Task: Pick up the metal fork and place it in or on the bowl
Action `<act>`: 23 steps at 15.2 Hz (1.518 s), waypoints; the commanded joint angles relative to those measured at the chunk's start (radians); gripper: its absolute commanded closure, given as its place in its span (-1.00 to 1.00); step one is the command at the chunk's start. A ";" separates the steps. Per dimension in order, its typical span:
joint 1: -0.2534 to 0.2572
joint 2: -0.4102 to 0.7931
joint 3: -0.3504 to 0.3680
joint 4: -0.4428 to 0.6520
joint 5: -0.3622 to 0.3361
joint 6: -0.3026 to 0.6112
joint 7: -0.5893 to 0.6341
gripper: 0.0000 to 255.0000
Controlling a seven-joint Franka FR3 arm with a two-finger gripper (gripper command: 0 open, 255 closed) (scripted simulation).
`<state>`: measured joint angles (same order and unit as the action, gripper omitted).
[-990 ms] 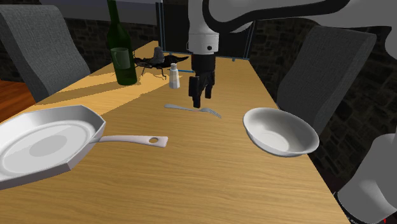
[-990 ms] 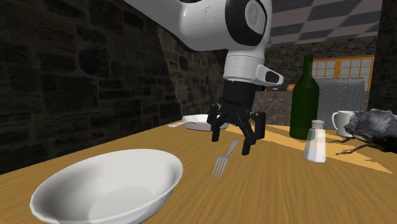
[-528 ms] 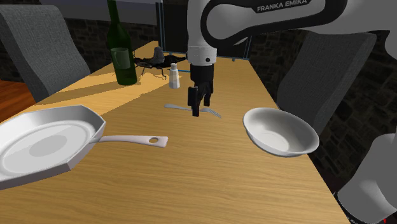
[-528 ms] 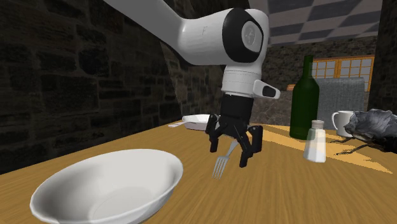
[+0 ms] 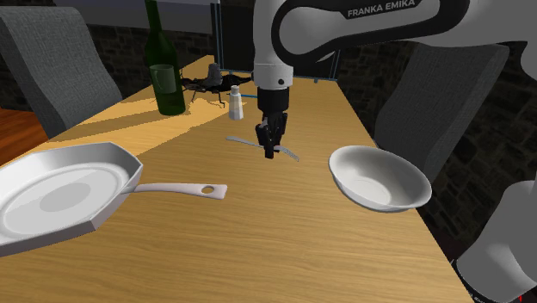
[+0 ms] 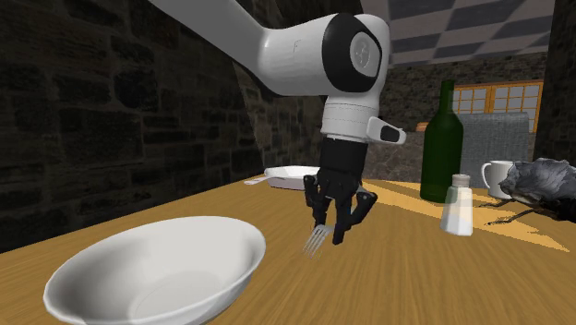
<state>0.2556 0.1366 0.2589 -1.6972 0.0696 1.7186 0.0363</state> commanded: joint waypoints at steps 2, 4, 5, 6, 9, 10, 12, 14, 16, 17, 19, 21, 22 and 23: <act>0.000 0.000 0.000 -0.001 0.000 0.000 0.000 1.00; 0.000 0.000 0.000 -0.001 0.000 0.000 0.000 1.00; 0.000 0.000 0.000 -0.001 0.000 0.000 0.000 1.00; 0.000 0.001 0.000 0.000 0.000 0.000 0.000 1.00; 0.000 0.000 0.000 0.012 0.000 -0.013 0.001 1.00; 0.000 -0.001 0.000 0.024 0.000 -0.026 0.002 1.00; 0.000 -0.001 0.000 0.051 0.000 -0.053 0.004 1.00; 0.000 0.000 0.000 0.079 0.000 -0.080 0.007 1.00; 0.001 0.001 0.001 0.108 -0.001 -0.107 0.009 1.00; 0.001 0.003 0.001 0.123 -0.001 -0.121 0.010 1.00; 0.001 0.006 0.001 0.154 -0.002 -0.149 0.013 1.00; 0.002 0.010 0.001 0.186 -0.003 -0.177 0.016 1.00; 0.003 0.013 0.002 0.203 -0.004 -0.191 0.018 1.00; 0.003 0.016 0.002 0.221 -0.004 -0.206 0.020 1.00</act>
<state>0.2583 0.1478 0.2608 -1.5015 0.0663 1.5337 0.0539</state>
